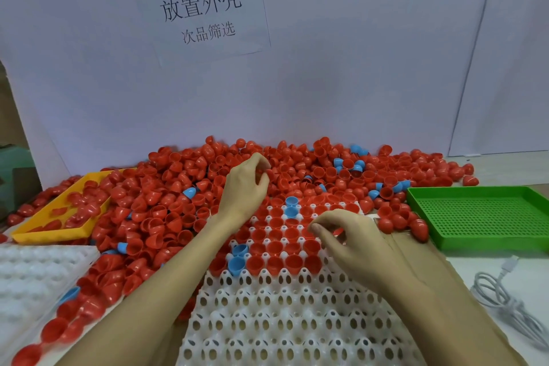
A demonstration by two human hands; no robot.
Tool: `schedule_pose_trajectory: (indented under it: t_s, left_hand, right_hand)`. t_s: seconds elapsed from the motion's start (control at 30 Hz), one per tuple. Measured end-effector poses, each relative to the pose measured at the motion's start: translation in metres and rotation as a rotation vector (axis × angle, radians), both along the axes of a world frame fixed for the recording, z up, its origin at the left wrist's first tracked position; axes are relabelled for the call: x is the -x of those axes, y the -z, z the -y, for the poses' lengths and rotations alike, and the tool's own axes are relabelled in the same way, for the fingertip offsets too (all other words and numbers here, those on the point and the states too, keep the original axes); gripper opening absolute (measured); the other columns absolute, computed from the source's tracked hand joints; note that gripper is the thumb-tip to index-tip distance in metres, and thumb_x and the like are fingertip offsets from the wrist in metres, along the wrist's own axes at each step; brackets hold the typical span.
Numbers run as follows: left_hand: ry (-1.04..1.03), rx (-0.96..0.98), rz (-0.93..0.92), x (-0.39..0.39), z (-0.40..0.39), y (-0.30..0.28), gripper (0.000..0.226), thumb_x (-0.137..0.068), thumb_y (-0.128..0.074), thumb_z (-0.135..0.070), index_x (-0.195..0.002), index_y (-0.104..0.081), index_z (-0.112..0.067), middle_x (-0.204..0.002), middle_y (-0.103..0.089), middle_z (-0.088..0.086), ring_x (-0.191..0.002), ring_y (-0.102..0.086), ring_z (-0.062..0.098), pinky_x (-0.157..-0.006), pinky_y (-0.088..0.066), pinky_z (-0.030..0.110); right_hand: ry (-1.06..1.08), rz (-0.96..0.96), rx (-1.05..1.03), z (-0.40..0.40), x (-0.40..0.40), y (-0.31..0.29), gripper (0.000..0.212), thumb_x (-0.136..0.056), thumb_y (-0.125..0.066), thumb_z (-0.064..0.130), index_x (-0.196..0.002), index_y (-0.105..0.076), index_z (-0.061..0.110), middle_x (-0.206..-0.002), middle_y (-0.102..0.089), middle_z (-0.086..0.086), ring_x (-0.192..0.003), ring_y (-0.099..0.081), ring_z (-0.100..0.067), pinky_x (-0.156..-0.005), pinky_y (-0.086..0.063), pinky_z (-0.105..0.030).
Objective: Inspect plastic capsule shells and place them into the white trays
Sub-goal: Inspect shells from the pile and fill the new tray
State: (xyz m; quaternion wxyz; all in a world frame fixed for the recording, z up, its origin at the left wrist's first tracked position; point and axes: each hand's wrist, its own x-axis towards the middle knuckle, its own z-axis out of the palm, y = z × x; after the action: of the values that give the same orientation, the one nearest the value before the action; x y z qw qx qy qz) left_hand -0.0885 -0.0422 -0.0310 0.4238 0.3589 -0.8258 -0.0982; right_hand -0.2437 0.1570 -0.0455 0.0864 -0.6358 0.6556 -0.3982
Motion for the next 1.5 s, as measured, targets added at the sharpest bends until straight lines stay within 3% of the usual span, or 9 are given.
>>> schedule_pose_trajectory:
  t_s: [0.1, 0.27, 0.43, 0.63, 0.77, 0.9, 1.2, 1.43, 1.5]
  left_hand:
    - [0.095, -0.253, -0.184, -0.013, -0.043, -0.002, 0.018, -0.095, -0.069, -0.004, -0.102, -0.069, -0.021, -0.100, -0.073, -0.009, -0.086, -0.072, 0.003, -0.078, -0.058, 0.016]
    - [0.258, -0.677, -0.544, -0.032, -0.110, 0.009, 0.028, -0.097, -0.063, 0.001, -0.100, -0.076, -0.023, -0.096, -0.076, 0.004, -0.078, -0.079, 0.023, -0.069, -0.064, 0.028]
    - [0.251, -0.844, -0.624, -0.035, -0.121, 0.019, 0.026, -0.097, -0.060, 0.007, -0.094, -0.078, -0.011, -0.095, -0.077, 0.009, -0.085, -0.079, 0.022, -0.071, -0.065, 0.031]
    - [0.480, -0.989, -0.574, -0.045, -0.118, 0.023, 0.022, -0.106, -0.054, -0.007, -0.109, -0.076, -0.005, -0.108, -0.077, 0.020, -0.099, -0.077, 0.033, -0.087, -0.063, 0.038]
    - [0.635, -0.947, -0.594, -0.053, -0.121, 0.016, 0.030, -0.105, -0.053, -0.021, -0.129, -0.069, -0.013, -0.119, -0.074, 0.019, -0.108, -0.074, 0.039, -0.093, -0.061, 0.043]
    - [0.533, -0.719, -0.483, -0.055, -0.126, 0.015, 0.028, -0.097, -0.075, -0.017, -0.123, -0.071, -0.027, -0.118, -0.075, 0.002, -0.100, -0.077, 0.028, -0.086, -0.063, 0.035]
    - [0.408, -0.541, -0.389, -0.055, -0.128, 0.019, 0.032, -0.084, -0.089, -0.025, -0.108, -0.071, -0.034, -0.112, -0.074, -0.009, -0.098, -0.074, 0.015, -0.079, -0.060, 0.025]
    - [0.353, -0.480, -0.349, -0.053, -0.131, 0.023, 0.031, -0.084, -0.090, -0.025, -0.102, -0.066, -0.032, -0.106, -0.071, -0.014, -0.094, -0.070, 0.010, -0.071, -0.056, 0.018]
    - [0.376, -0.493, -0.343, -0.054, -0.130, 0.023, 0.030, -0.085, -0.088, -0.026, -0.106, -0.068, -0.034, -0.108, -0.071, -0.016, -0.097, -0.070, 0.008, -0.073, -0.056, 0.018]
  right_hand:
    - [0.014, 0.050, 0.008, -0.002, -0.003, -0.004, 0.021, -0.105, -0.062, 0.021, -0.123, -0.070, 0.028, -0.098, -0.071, 0.014, -0.094, -0.065, 0.002, -0.086, -0.056, -0.021]
    - [-0.101, 0.280, 0.065, -0.003, -0.013, -0.007, 0.030, -0.106, -0.058, 0.020, -0.131, -0.061, 0.038, -0.092, -0.075, 0.007, -0.087, -0.074, -0.009, -0.076, -0.059, -0.024]
    - [-0.246, 0.338, 0.005, -0.002, -0.024, -0.004, 0.029, -0.097, -0.065, 0.045, -0.126, -0.066, 0.042, -0.097, -0.076, 0.005, -0.087, -0.076, -0.015, -0.073, -0.062, -0.028]
    - [-0.190, 0.387, -0.002, 0.002, -0.025, 0.002, 0.020, -0.100, -0.071, 0.021, -0.116, -0.074, 0.031, -0.097, -0.079, 0.006, -0.083, -0.077, -0.014, -0.073, -0.062, -0.026]
    - [-0.229, 0.735, -0.092, -0.001, -0.020, -0.006, 0.019, -0.100, -0.067, 0.026, -0.114, -0.080, 0.026, -0.098, -0.079, -0.006, -0.083, -0.074, -0.020, -0.074, -0.061, -0.029]
    - [-0.270, 0.938, -0.147, -0.002, -0.018, -0.010, 0.025, -0.098, -0.064, 0.028, -0.116, -0.080, 0.020, -0.098, -0.074, -0.009, -0.079, -0.066, -0.019, -0.071, -0.055, -0.030]
    - [-0.217, 0.772, -0.052, -0.003, -0.020, -0.010, 0.027, -0.100, -0.067, 0.031, -0.125, -0.073, 0.036, -0.095, -0.074, -0.005, -0.083, -0.072, -0.020, -0.071, -0.058, -0.028]
    - [-0.207, 0.675, -0.016, -0.005, -0.023, -0.009, 0.018, -0.092, -0.076, 0.031, -0.110, -0.077, 0.030, -0.108, -0.077, 0.003, -0.099, -0.076, -0.016, -0.088, -0.062, -0.030]
    - [-0.164, 0.589, 0.044, -0.004, -0.023, -0.007, 0.015, -0.093, -0.075, 0.028, -0.108, -0.076, 0.027, -0.108, -0.077, 0.006, -0.099, -0.075, -0.014, -0.084, -0.061, -0.027]
